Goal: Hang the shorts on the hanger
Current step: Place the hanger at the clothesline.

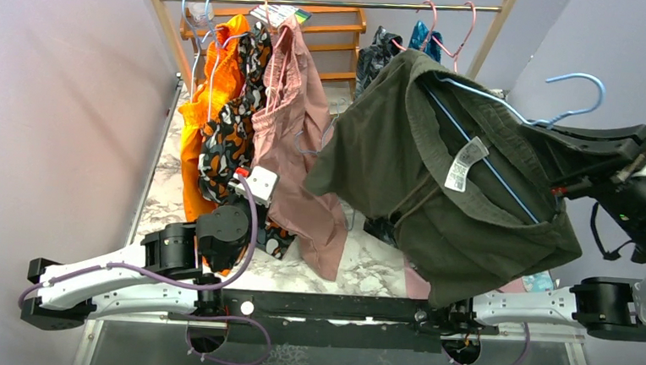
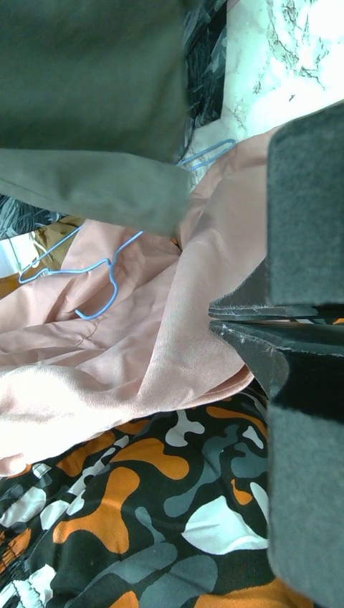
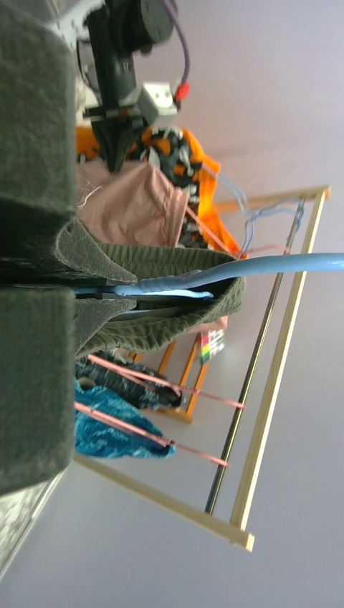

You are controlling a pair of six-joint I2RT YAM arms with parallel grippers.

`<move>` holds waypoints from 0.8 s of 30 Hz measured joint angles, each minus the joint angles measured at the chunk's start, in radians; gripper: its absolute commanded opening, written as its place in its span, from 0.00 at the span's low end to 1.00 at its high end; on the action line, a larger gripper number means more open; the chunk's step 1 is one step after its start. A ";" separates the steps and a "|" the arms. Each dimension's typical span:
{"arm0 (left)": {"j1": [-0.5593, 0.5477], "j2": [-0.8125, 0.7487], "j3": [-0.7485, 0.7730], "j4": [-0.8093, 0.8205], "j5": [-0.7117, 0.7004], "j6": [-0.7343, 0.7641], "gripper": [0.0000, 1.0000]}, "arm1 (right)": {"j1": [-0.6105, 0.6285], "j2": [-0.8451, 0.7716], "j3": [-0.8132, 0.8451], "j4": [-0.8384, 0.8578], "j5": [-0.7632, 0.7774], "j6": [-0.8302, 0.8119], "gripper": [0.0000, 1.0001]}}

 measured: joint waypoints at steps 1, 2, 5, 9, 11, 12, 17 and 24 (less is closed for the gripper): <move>0.000 0.002 0.000 0.000 0.000 0.000 0.06 | 0.000 0.008 -0.008 0.010 0.027 -0.014 0.01; 0.000 0.004 0.000 0.000 0.000 0.000 0.07 | 0.000 0.016 -0.014 0.018 0.055 -0.027 0.01; 0.000 0.009 0.000 0.000 0.000 -0.001 0.06 | 0.000 0.037 -0.019 0.032 0.105 -0.056 0.01; 0.000 0.015 0.000 0.000 0.000 -0.002 0.07 | 0.000 0.054 -0.021 0.050 0.138 -0.074 0.01; 0.000 0.021 0.000 0.000 0.000 -0.003 0.06 | 0.000 0.058 -0.041 0.074 0.148 -0.074 0.01; 0.000 0.025 0.000 0.000 0.001 -0.004 0.06 | 0.000 0.060 -0.058 0.089 0.151 -0.074 0.01; 0.000 0.045 0.004 0.002 0.010 -0.008 0.06 | 0.000 0.090 -0.174 0.188 0.166 -0.065 0.01; 0.000 0.058 0.005 0.018 0.048 -0.013 0.14 | 0.000 0.235 -0.264 0.331 0.184 -0.037 0.01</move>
